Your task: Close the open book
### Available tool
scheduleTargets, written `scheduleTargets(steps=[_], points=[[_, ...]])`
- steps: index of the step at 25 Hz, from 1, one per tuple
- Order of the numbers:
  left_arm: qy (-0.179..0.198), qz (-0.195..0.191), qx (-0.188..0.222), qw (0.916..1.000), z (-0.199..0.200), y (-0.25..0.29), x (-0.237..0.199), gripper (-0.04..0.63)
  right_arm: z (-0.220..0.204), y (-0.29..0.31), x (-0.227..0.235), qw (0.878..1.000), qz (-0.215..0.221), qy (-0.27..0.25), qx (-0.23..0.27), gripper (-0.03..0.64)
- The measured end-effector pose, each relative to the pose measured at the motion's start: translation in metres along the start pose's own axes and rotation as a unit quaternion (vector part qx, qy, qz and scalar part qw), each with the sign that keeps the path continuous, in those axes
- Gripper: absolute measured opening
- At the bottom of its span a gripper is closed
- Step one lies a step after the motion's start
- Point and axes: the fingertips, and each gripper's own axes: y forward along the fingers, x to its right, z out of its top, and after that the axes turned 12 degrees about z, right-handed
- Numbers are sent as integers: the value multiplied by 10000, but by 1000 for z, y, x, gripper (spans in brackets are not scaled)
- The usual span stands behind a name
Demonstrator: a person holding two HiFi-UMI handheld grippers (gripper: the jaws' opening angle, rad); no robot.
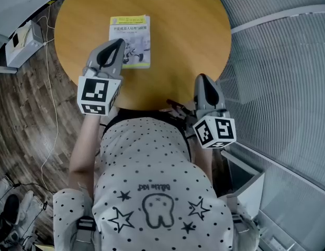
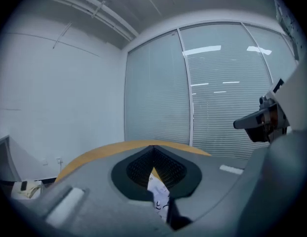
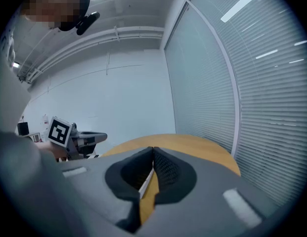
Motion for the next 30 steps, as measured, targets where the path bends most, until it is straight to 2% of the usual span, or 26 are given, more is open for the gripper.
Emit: scheduleTargets(steps=[5,11,17,22,30], points=[[-345,260,523,9977,31,-30,-18,9,-5,4,-4,10000,58,-16,55,5],[-480,539,880,9935,63,-78,-40,9,4,2,-27,9998,155,-76,99,5],[-352,727,968,9920,67,-111,-59,9,12,4,-52,9994,298,-156,109,5],[-255,741,916,9927,61,-129,-63,9,21,4,-70,9982,478,-324,137,5],[-408,901,674,9928,40,-150,-62,9,12,4,-80,9975,606,-359,-13,5]])
